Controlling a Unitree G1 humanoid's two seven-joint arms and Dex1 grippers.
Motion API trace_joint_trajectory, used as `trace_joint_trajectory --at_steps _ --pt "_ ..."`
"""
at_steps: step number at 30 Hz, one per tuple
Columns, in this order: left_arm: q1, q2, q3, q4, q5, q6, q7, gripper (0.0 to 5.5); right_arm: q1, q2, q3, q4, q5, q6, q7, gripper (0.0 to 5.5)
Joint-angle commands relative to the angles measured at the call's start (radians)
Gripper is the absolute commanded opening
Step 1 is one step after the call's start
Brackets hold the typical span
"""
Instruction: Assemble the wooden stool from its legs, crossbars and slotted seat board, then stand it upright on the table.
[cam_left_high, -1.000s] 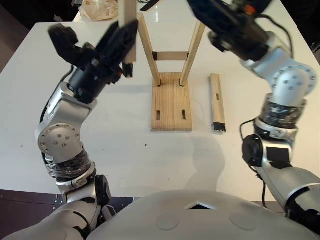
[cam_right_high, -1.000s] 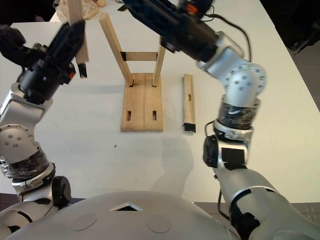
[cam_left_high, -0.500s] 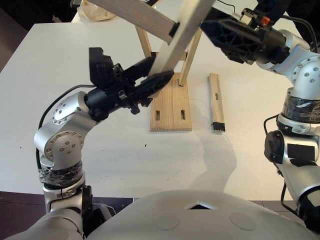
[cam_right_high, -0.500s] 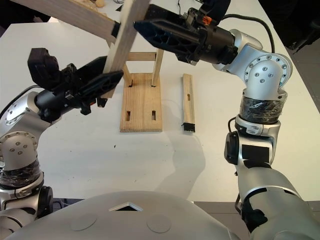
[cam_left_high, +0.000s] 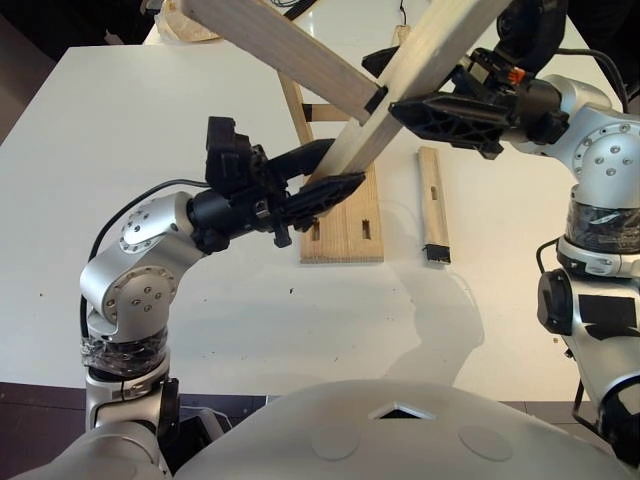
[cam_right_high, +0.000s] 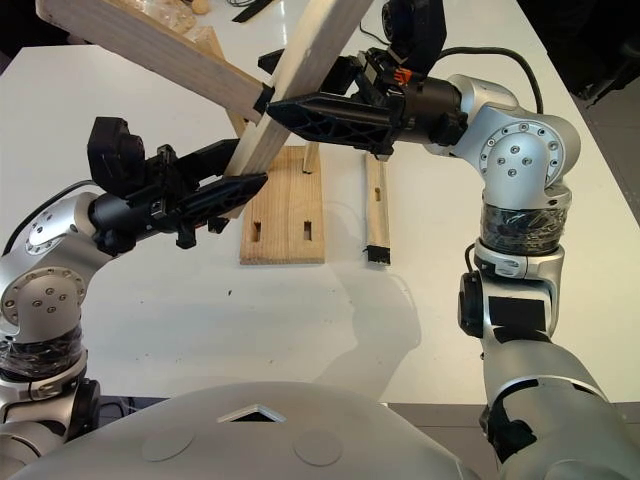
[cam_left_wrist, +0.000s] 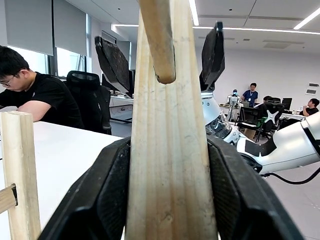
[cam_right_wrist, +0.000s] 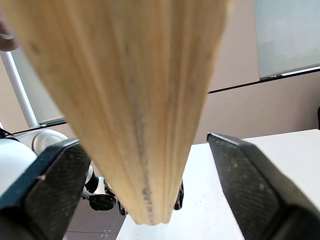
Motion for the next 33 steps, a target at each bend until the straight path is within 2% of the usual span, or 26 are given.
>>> trace_joint_trajectory --at_steps 1,12,23,24,30,33 --pt "0.007 0.018 -0.02 0.002 0.014 -0.008 -0.016 2.03 -0.006 -0.01 -0.006 -0.008 0.002 -0.005 0.006 3.54" --pt "0.018 0.045 -0.024 0.017 0.029 -0.01 -0.041 2.03 0.0 -0.021 -0.029 -0.021 0.038 0.007 0.004 2.05" --pt "-0.027 0.058 -0.064 0.058 0.097 -0.026 -0.047 2.03 0.044 -0.041 0.016 -0.063 -0.009 -0.018 0.013 2.03" --pt "-0.034 0.06 -0.067 0.068 0.115 -0.025 -0.035 2.39 0.046 -0.043 0.016 -0.061 -0.015 -0.022 0.012 2.03" --pt "-0.048 0.059 -0.064 0.127 0.16 -0.023 -0.01 3.28 0.055 -0.05 -0.005 -0.029 -0.085 -0.078 -0.035 2.03" --pt "0.012 0.087 -0.132 0.247 0.383 -0.139 0.027 3.62 0.067 -0.05 0.009 -0.009 -0.162 -0.134 -0.069 2.03"
